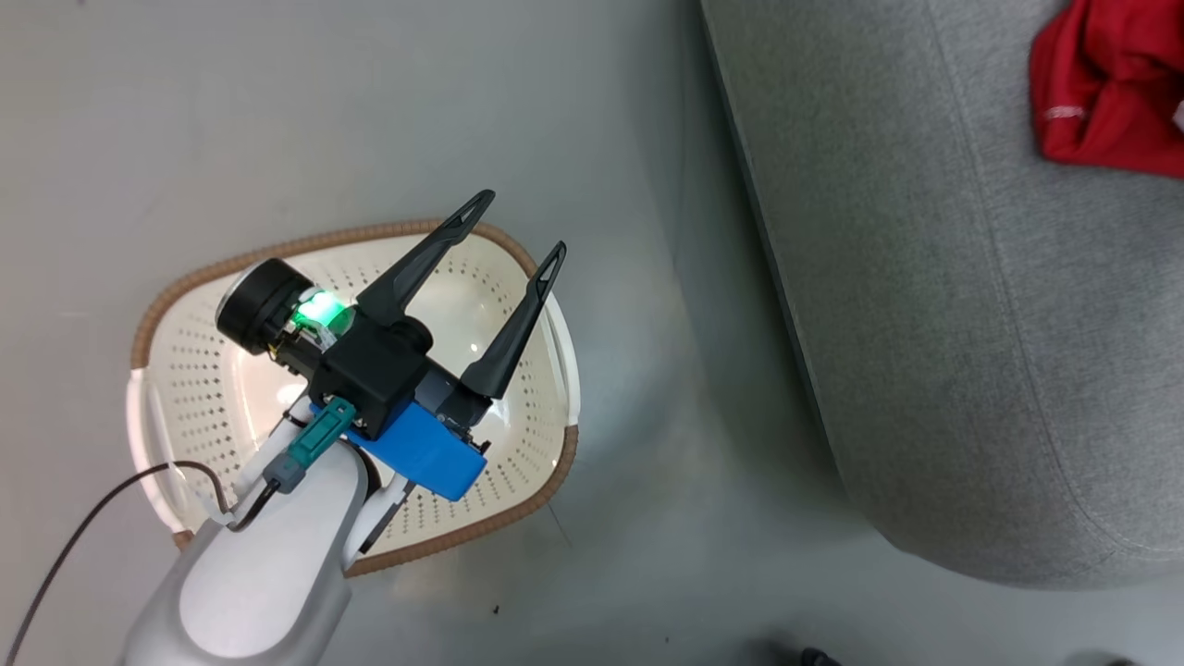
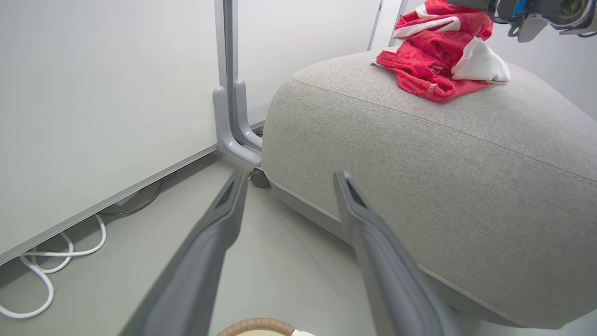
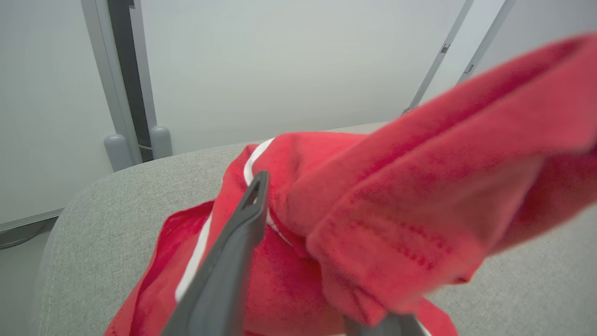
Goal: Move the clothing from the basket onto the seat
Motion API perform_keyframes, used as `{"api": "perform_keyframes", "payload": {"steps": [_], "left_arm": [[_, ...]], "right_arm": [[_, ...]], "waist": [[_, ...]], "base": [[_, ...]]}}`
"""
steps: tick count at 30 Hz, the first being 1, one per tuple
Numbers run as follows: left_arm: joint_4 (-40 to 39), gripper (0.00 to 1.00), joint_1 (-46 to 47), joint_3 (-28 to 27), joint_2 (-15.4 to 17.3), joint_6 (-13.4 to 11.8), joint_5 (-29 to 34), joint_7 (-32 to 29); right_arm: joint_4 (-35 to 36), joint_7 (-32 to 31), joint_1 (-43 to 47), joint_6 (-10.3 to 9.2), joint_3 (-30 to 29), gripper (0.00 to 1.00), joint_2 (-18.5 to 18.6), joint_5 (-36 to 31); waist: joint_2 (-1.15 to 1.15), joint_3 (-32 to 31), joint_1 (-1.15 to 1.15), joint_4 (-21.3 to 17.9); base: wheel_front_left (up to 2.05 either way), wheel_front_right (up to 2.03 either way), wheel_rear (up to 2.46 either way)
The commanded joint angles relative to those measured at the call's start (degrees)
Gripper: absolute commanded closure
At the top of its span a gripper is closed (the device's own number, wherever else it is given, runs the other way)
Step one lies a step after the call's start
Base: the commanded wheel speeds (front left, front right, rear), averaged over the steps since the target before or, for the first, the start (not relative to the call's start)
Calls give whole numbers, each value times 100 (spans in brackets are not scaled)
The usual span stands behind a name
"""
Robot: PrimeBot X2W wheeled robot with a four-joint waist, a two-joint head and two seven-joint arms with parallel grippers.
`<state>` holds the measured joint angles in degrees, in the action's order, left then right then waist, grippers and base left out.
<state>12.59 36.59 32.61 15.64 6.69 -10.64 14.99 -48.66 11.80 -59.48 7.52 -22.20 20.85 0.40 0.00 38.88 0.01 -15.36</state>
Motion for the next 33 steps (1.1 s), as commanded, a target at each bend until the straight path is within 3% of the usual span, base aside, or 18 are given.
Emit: {"api": "perform_keyframes", "payload": {"steps": [1, 16, 33], "left_arm": [[9, 0, -108, -61, -25, -25, -53, 24], [348, 0, -1552, -868, -640, -124, -405, 22], [458, 0, -2902, -2020, -1099, -71, -319, 23]], "right_arm": [[-49, 61, 139, -6, 74, 0, 57, -37], [435, 56, 1762, -6, 705, 0, -219, -251], [3381, -756, 4802, -6, 1062, 0, -1398, -88]], "waist": [[0, -242, -1, 55], [0, -2232, -1, 452], [0, -3555, -1, 1368]], "base": [[0, 0, 0], [0, 0, 0], [0, 0, 0]]}}
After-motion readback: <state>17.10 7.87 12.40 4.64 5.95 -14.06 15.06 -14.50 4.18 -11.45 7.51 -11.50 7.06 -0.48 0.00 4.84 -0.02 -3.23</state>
